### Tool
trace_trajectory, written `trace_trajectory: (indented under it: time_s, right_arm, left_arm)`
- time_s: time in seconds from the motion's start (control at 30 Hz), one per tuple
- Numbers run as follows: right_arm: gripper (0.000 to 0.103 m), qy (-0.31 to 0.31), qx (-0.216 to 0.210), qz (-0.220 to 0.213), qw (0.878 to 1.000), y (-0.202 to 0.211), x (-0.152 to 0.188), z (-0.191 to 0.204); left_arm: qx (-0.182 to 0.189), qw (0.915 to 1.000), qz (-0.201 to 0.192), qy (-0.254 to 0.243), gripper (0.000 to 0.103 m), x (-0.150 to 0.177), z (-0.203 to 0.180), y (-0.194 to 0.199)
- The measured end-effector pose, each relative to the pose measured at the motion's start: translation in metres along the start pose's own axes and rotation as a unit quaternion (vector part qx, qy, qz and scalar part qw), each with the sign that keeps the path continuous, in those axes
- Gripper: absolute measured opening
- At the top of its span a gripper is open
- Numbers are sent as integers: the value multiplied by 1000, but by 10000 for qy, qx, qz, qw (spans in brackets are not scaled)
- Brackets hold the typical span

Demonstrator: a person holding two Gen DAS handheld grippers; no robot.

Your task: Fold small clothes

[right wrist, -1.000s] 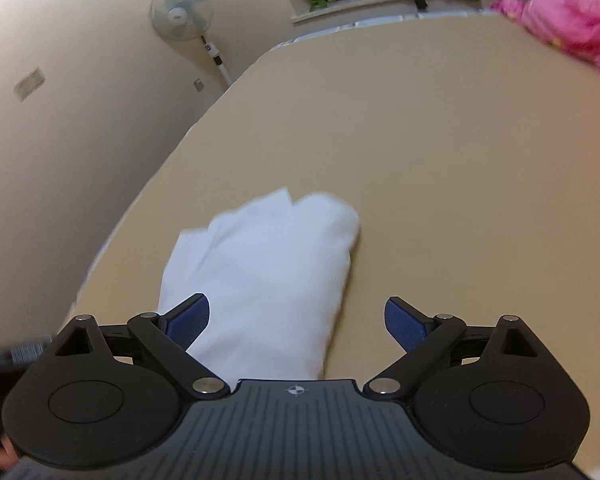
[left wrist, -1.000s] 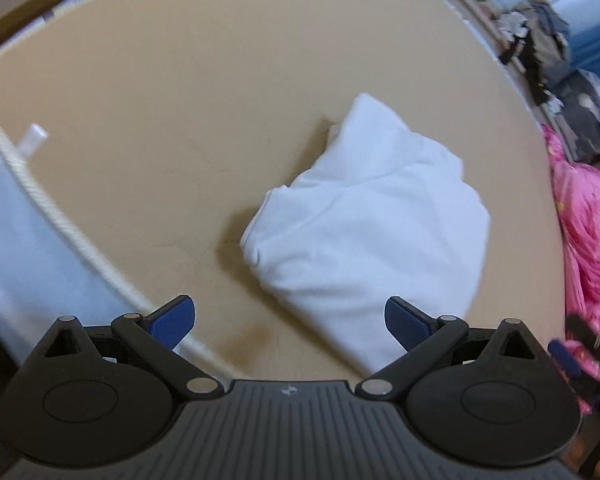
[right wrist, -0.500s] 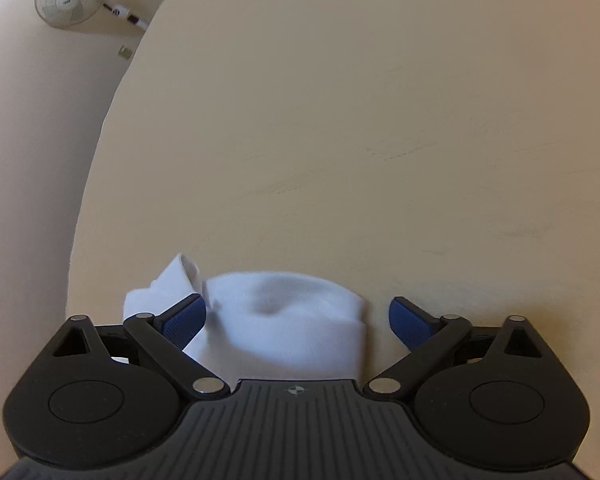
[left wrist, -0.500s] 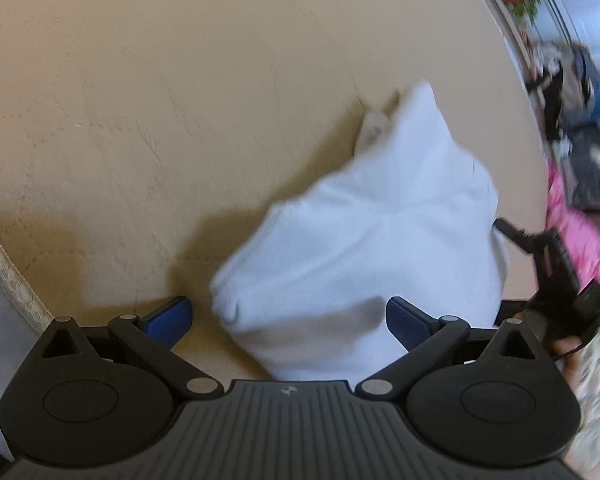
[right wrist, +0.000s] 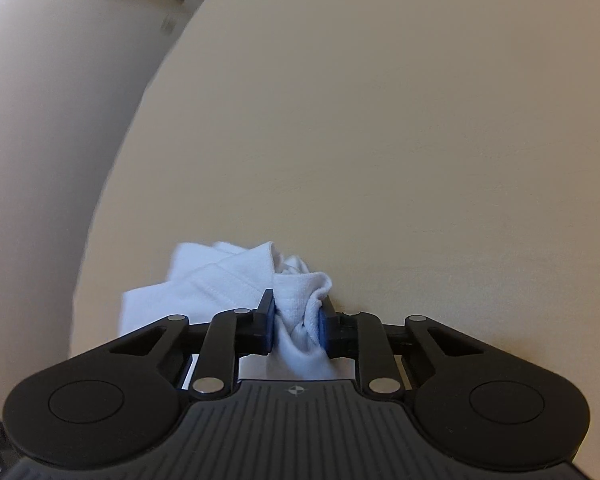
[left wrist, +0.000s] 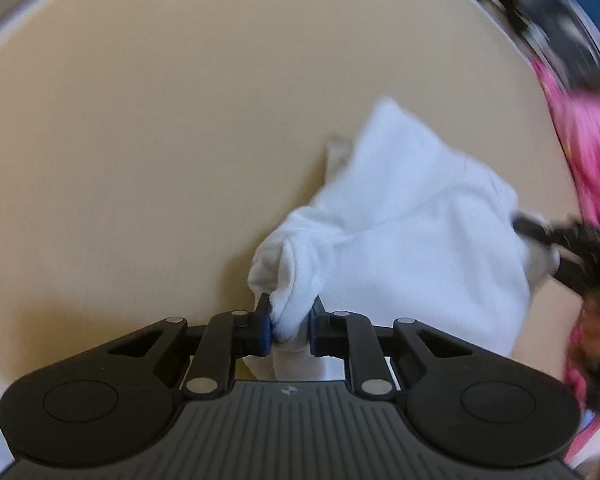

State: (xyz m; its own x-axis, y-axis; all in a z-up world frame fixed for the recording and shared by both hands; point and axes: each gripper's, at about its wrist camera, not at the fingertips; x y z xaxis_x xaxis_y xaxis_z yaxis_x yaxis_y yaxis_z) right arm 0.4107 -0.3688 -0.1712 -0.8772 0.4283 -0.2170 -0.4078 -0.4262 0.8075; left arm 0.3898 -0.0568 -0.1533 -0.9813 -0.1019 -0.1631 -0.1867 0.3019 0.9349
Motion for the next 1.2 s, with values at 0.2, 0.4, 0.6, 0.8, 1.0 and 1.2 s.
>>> trace_trajectory:
  time_s: [0.2,0.4,0.6,0.8,1.0,1.2]
  right_arm:
    - [21,-2469,-324,-1348,9591,71,138,-92]
    - [27,-3167,-359,-1927,9281,57,224,-96]
    - [35,-2302,-52,-1946,9535,69,192,-100]
    - [58,-2164,144,-1631,9625,70,178,-105]
    - [64,-2205,141,-1591,9622,72,178,-106]
    - [64,-2137,314,-1594,9633,75,164,-98]
  left_arm:
    - [-338,9723,-13,-2311,18,-94,-139,-28]
    - [-1200,9536,79,-2761,20,-89,-193,-74]
    - [-830,9794,-126,-1839,24,-109,-124,-49]
    - [-1146,9886,-189,-954,55,-136,-74,-61]
    - [256,9919,-412,-1177,101,-116,-72,-44]
    - [-80,9847,-507,-1667,6,-114,-113,-72]
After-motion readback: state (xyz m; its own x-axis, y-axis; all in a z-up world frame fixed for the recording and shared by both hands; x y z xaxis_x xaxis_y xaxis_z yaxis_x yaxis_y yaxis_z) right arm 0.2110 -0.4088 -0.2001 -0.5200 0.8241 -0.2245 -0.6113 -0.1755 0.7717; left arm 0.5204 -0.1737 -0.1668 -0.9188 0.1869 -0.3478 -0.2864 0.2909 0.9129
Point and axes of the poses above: each gripper's, at about its wrist camera, not at the fingertips, and y roughly against the way its jaws point, z to its left, x to its underside, and after that the axes turned 4 degrees about z, right-handed
